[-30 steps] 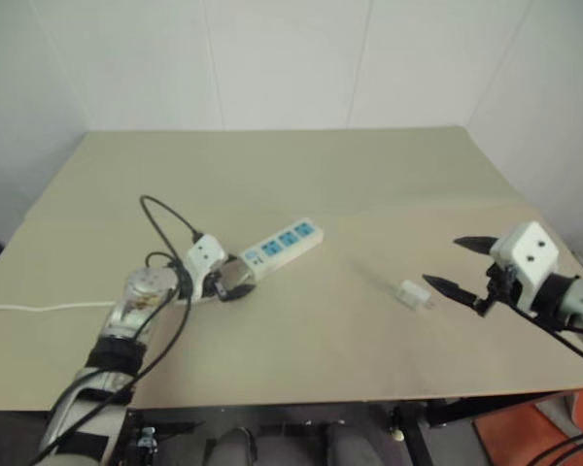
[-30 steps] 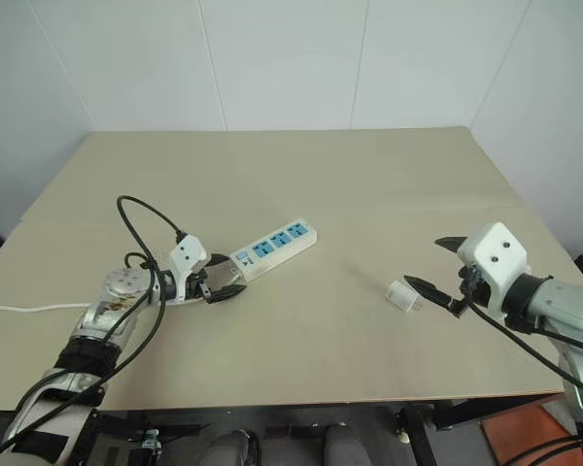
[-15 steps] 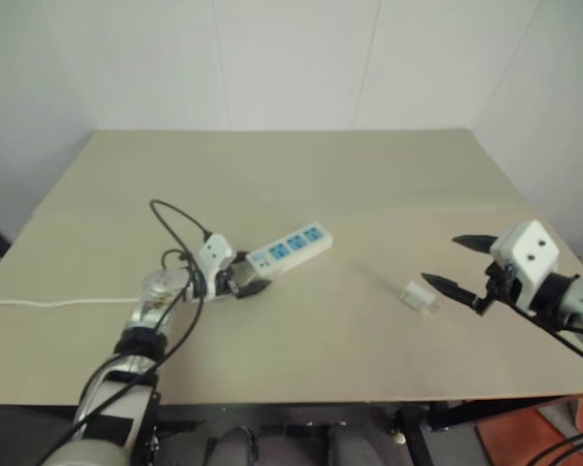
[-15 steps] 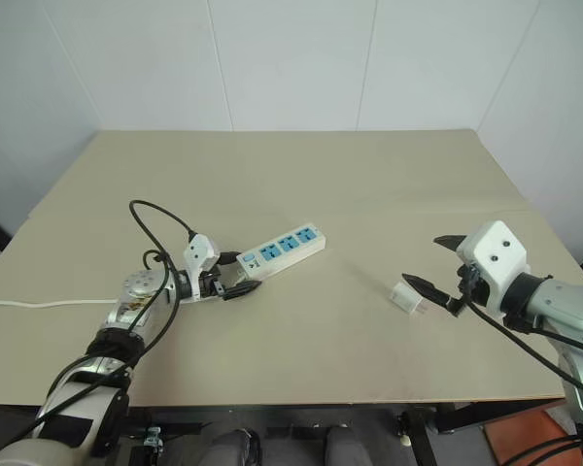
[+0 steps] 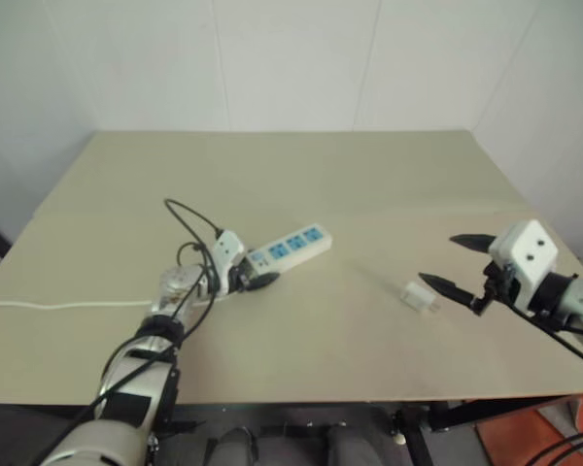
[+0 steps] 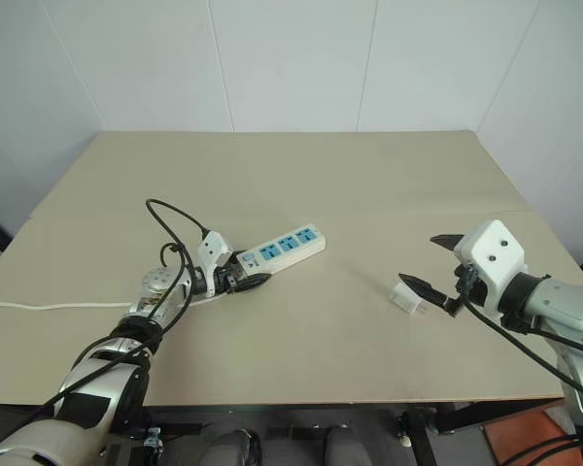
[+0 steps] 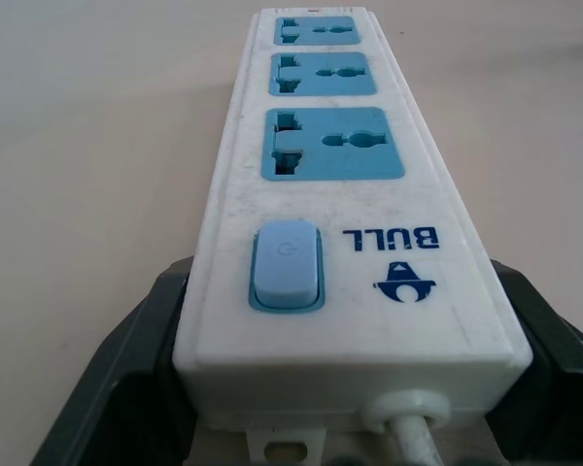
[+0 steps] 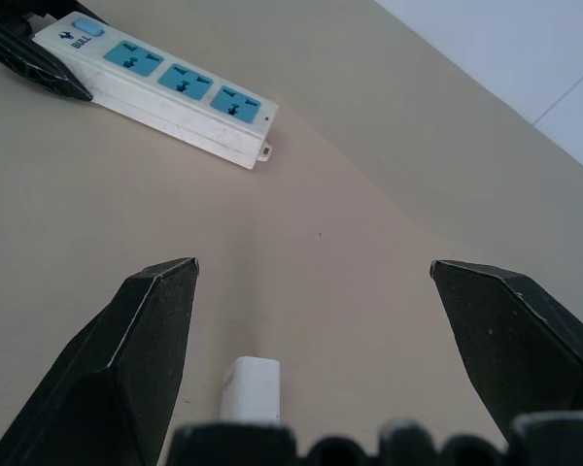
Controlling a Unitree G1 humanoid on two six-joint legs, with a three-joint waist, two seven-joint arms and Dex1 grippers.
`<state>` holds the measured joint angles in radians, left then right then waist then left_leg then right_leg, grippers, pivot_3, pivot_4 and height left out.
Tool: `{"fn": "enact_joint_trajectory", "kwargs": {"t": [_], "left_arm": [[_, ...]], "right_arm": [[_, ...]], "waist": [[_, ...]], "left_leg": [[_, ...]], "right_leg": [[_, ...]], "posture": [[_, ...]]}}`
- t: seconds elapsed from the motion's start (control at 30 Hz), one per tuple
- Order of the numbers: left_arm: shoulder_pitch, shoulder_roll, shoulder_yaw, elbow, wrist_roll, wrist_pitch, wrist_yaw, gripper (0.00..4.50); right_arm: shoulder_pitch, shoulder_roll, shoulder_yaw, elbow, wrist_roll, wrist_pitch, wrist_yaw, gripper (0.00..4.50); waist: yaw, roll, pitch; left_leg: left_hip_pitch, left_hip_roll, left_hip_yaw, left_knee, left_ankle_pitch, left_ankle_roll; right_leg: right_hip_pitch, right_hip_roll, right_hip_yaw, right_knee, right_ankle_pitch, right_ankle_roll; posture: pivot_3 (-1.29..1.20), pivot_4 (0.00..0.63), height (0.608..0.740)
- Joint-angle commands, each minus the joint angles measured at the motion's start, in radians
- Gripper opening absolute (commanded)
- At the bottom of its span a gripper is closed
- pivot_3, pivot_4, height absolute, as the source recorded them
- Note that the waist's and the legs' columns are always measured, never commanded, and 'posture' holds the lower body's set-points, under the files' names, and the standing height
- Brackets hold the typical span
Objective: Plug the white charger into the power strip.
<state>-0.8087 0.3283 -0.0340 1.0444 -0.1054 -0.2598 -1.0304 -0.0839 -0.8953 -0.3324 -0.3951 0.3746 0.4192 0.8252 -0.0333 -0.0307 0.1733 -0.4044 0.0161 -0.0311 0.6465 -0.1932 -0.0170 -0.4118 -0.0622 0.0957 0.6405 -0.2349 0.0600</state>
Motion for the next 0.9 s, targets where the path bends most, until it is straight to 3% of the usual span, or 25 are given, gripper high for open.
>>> {"fn": "enact_joint_trajectory", "kwargs": {"t": [0.03,0.17,0.4,0.67,0.9], "left_arm": [[0.053,0.023,0.004,-0.103,-0.031,-0.011,-0.106,3.32],[0.181,0.074,0.000,-0.333,-0.089,0.065,-0.221,3.32],[0.355,0.124,-0.021,-0.593,-0.111,0.167,-0.259,3.32],[0.403,0.130,-0.047,-0.729,-0.149,0.237,-0.310,3.32],[0.405,0.151,-0.104,-0.725,-0.122,0.170,-0.371,3.32]], "right_arm": [[0.011,-0.007,-0.052,-0.035,0.008,0.003,-0.012,4.50],[0.022,-0.002,-0.047,-0.039,0.007,-0.001,-0.016,4.50],[0.007,0.002,-0.022,-0.026,0.007,-0.007,-0.012,4.50],[-0.007,-0.001,-0.004,-0.019,0.011,-0.010,0.002,4.50],[-0.014,-0.006,0.005,-0.023,0.010,-0.007,0.011,4.50]], "waist": [[-0.001,0.000,0.000],[-0.015,0.000,0.000],[-0.011,0.000,0.000],[-0.006,0.000,0.000],[-0.007,0.000,0.000]], "left_leg": [[0.000,0.000,0.000,0.000,0.000,0.000],[0.000,0.000,0.000,0.000,-0.002,0.002],[0.001,0.001,0.000,0.000,-0.002,0.002],[0.000,0.001,0.000,0.000,-0.002,0.002],[0.000,0.001,0.000,0.000,-0.002,0.002]], "right_leg": [[0.000,0.000,0.000,0.000,0.000,0.000],[0.000,0.000,0.001,-0.001,0.004,-0.007],[0.000,0.000,0.001,0.000,0.003,-0.005],[0.000,0.000,0.000,-0.001,0.000,-0.001],[0.000,0.000,0.000,-0.001,0.000,-0.001]], "posture": [[0.00,0.150,0.740],[0.00,0.150,0.740],[0.00,0.150,0.740],[0.00,0.150,0.740],[0.00,0.150,0.740]]}}
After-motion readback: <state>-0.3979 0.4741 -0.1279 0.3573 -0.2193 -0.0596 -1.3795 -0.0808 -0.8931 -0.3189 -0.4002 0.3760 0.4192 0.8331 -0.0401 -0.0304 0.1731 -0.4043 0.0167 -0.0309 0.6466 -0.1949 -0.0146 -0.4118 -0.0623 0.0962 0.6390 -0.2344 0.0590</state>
